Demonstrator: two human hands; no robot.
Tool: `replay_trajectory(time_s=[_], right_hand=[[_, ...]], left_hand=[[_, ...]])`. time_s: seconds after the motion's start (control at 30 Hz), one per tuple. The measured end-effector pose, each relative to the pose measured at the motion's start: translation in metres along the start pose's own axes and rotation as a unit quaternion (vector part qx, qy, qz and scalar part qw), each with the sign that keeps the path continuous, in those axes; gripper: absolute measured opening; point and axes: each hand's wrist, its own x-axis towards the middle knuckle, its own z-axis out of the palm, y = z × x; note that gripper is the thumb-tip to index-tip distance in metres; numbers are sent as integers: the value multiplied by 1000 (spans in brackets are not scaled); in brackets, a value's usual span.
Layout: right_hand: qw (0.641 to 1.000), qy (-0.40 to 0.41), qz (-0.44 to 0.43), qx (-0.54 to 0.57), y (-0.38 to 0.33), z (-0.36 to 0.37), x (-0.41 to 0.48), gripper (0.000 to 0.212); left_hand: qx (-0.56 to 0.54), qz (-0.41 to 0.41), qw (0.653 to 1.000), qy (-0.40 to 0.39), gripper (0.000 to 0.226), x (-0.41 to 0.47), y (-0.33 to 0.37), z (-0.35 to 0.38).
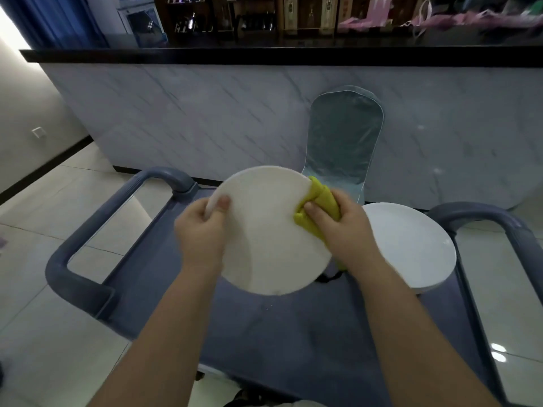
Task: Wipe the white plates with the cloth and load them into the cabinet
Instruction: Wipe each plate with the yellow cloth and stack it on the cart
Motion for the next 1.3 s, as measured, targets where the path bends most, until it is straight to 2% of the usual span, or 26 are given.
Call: replay_trajectory(time_s=[0.07, 0.1, 0.13, 0.2, 0.27, 0.33, 0.37, 0.4, 0.43, 0.47, 0.53, 0.57, 0.63, 0.7, 0.73, 0.8, 0.87, 0.9, 0.97, 1.03, 1.1, 1.17, 1.23, 1.27, 1.3], right_hand=[[989, 89, 85, 77, 22, 27, -28, 11], [981, 112, 121, 106, 31, 39, -39, 12], [975, 120, 143, 120, 38, 46, -46, 11], [980, 95, 136, 106, 45, 42, -46, 7], [996, 28, 66, 50, 41, 27, -35, 12], [997, -61, -24, -35, 25, 20, -22, 16], [989, -100, -73, -85, 15, 22, -16, 15], [977, -117, -117, -134, 7, 23, -10, 18], [971, -111, -140, -156, 1, 22, -5, 22], [976, -87, -134, -149, -3, 20, -2, 21], [996, -2, -69, -54, -1, 16, -7, 16], [999, 42, -28, 4, 5, 20, -17, 13], [989, 101, 39, 100, 20, 45, -47, 12], [978, 140, 70, 140, 25, 69, -65, 12], [976, 157, 69, 132, 27, 72, -64, 12], [983, 165, 38, 69, 28, 58, -52, 15], [988, 155, -16, 1, 27, 34, -39, 16], [987, 144, -51, -41, 27, 24, -35, 15], [972, 120, -133, -154, 27, 15, -35, 18], [935, 86, -227, -259, 27, 16, -37, 26], [888, 53, -320, -327, 24, 21, -39, 24], [850, 37, -388, -354, 23, 29, -44, 21], [844, 16, -409, -346, 25, 32, -49, 26], [846, 3, -409, -343, 27, 31, -52, 29], [848, -10, -403, -343, 31, 28, -54, 33]], left_hand=[[-79, -136, 985, 67, 28, -12, -21, 4], [-92, -156, 980, 78, 23, -17, -29, 5], [-82, -140, 984, 78, 19, -20, -34, 3], [-31, -53, 998, 35, 17, -12, -36, -10], [65, 73, 993, -62, 10, 2, -25, -21], [205, 245, 938, -134, 7, 3, -11, -18], [242, 320, 905, -144, 14, -2, -6, -13], [241, 357, 892, -140, 19, -7, -3, -9], [210, 344, 906, -131, 18, -9, 0, -7], [149, 290, 938, -116, 12, -9, 1, -9], [18, 128, 991, -30, 13, -7, -6, -14], [-45, 42, 998, 32, 18, -9, -11, -13], [-161, -121, 971, 129, 23, -21, -20, -3], [-219, -232, 936, 148, 21, -40, -32, 11], [-221, -268, 929, 124, 19, -48, -41, 16], [-227, -333, 915, 19, 15, -61, -55, 15], [-239, -409, 878, -74, 29, -65, -60, 0], [-263, -446, 850, -92, 36, -63, -59, -9], [-344, -485, 795, -118, 53, -57, -48, -27], [-394, -471, 769, -176, 68, -46, -25, -35], [-381, -459, 776, -205, 70, -35, 0, -29], [-344, -464, 798, -172, 52, -27, 15, -18], [-314, -463, 816, -145, 23, -24, 18, -13], [-306, -466, 818, -143, 16, -24, 15, -13], [-306, -467, 817, -145, 18, -26, 11, -15]])
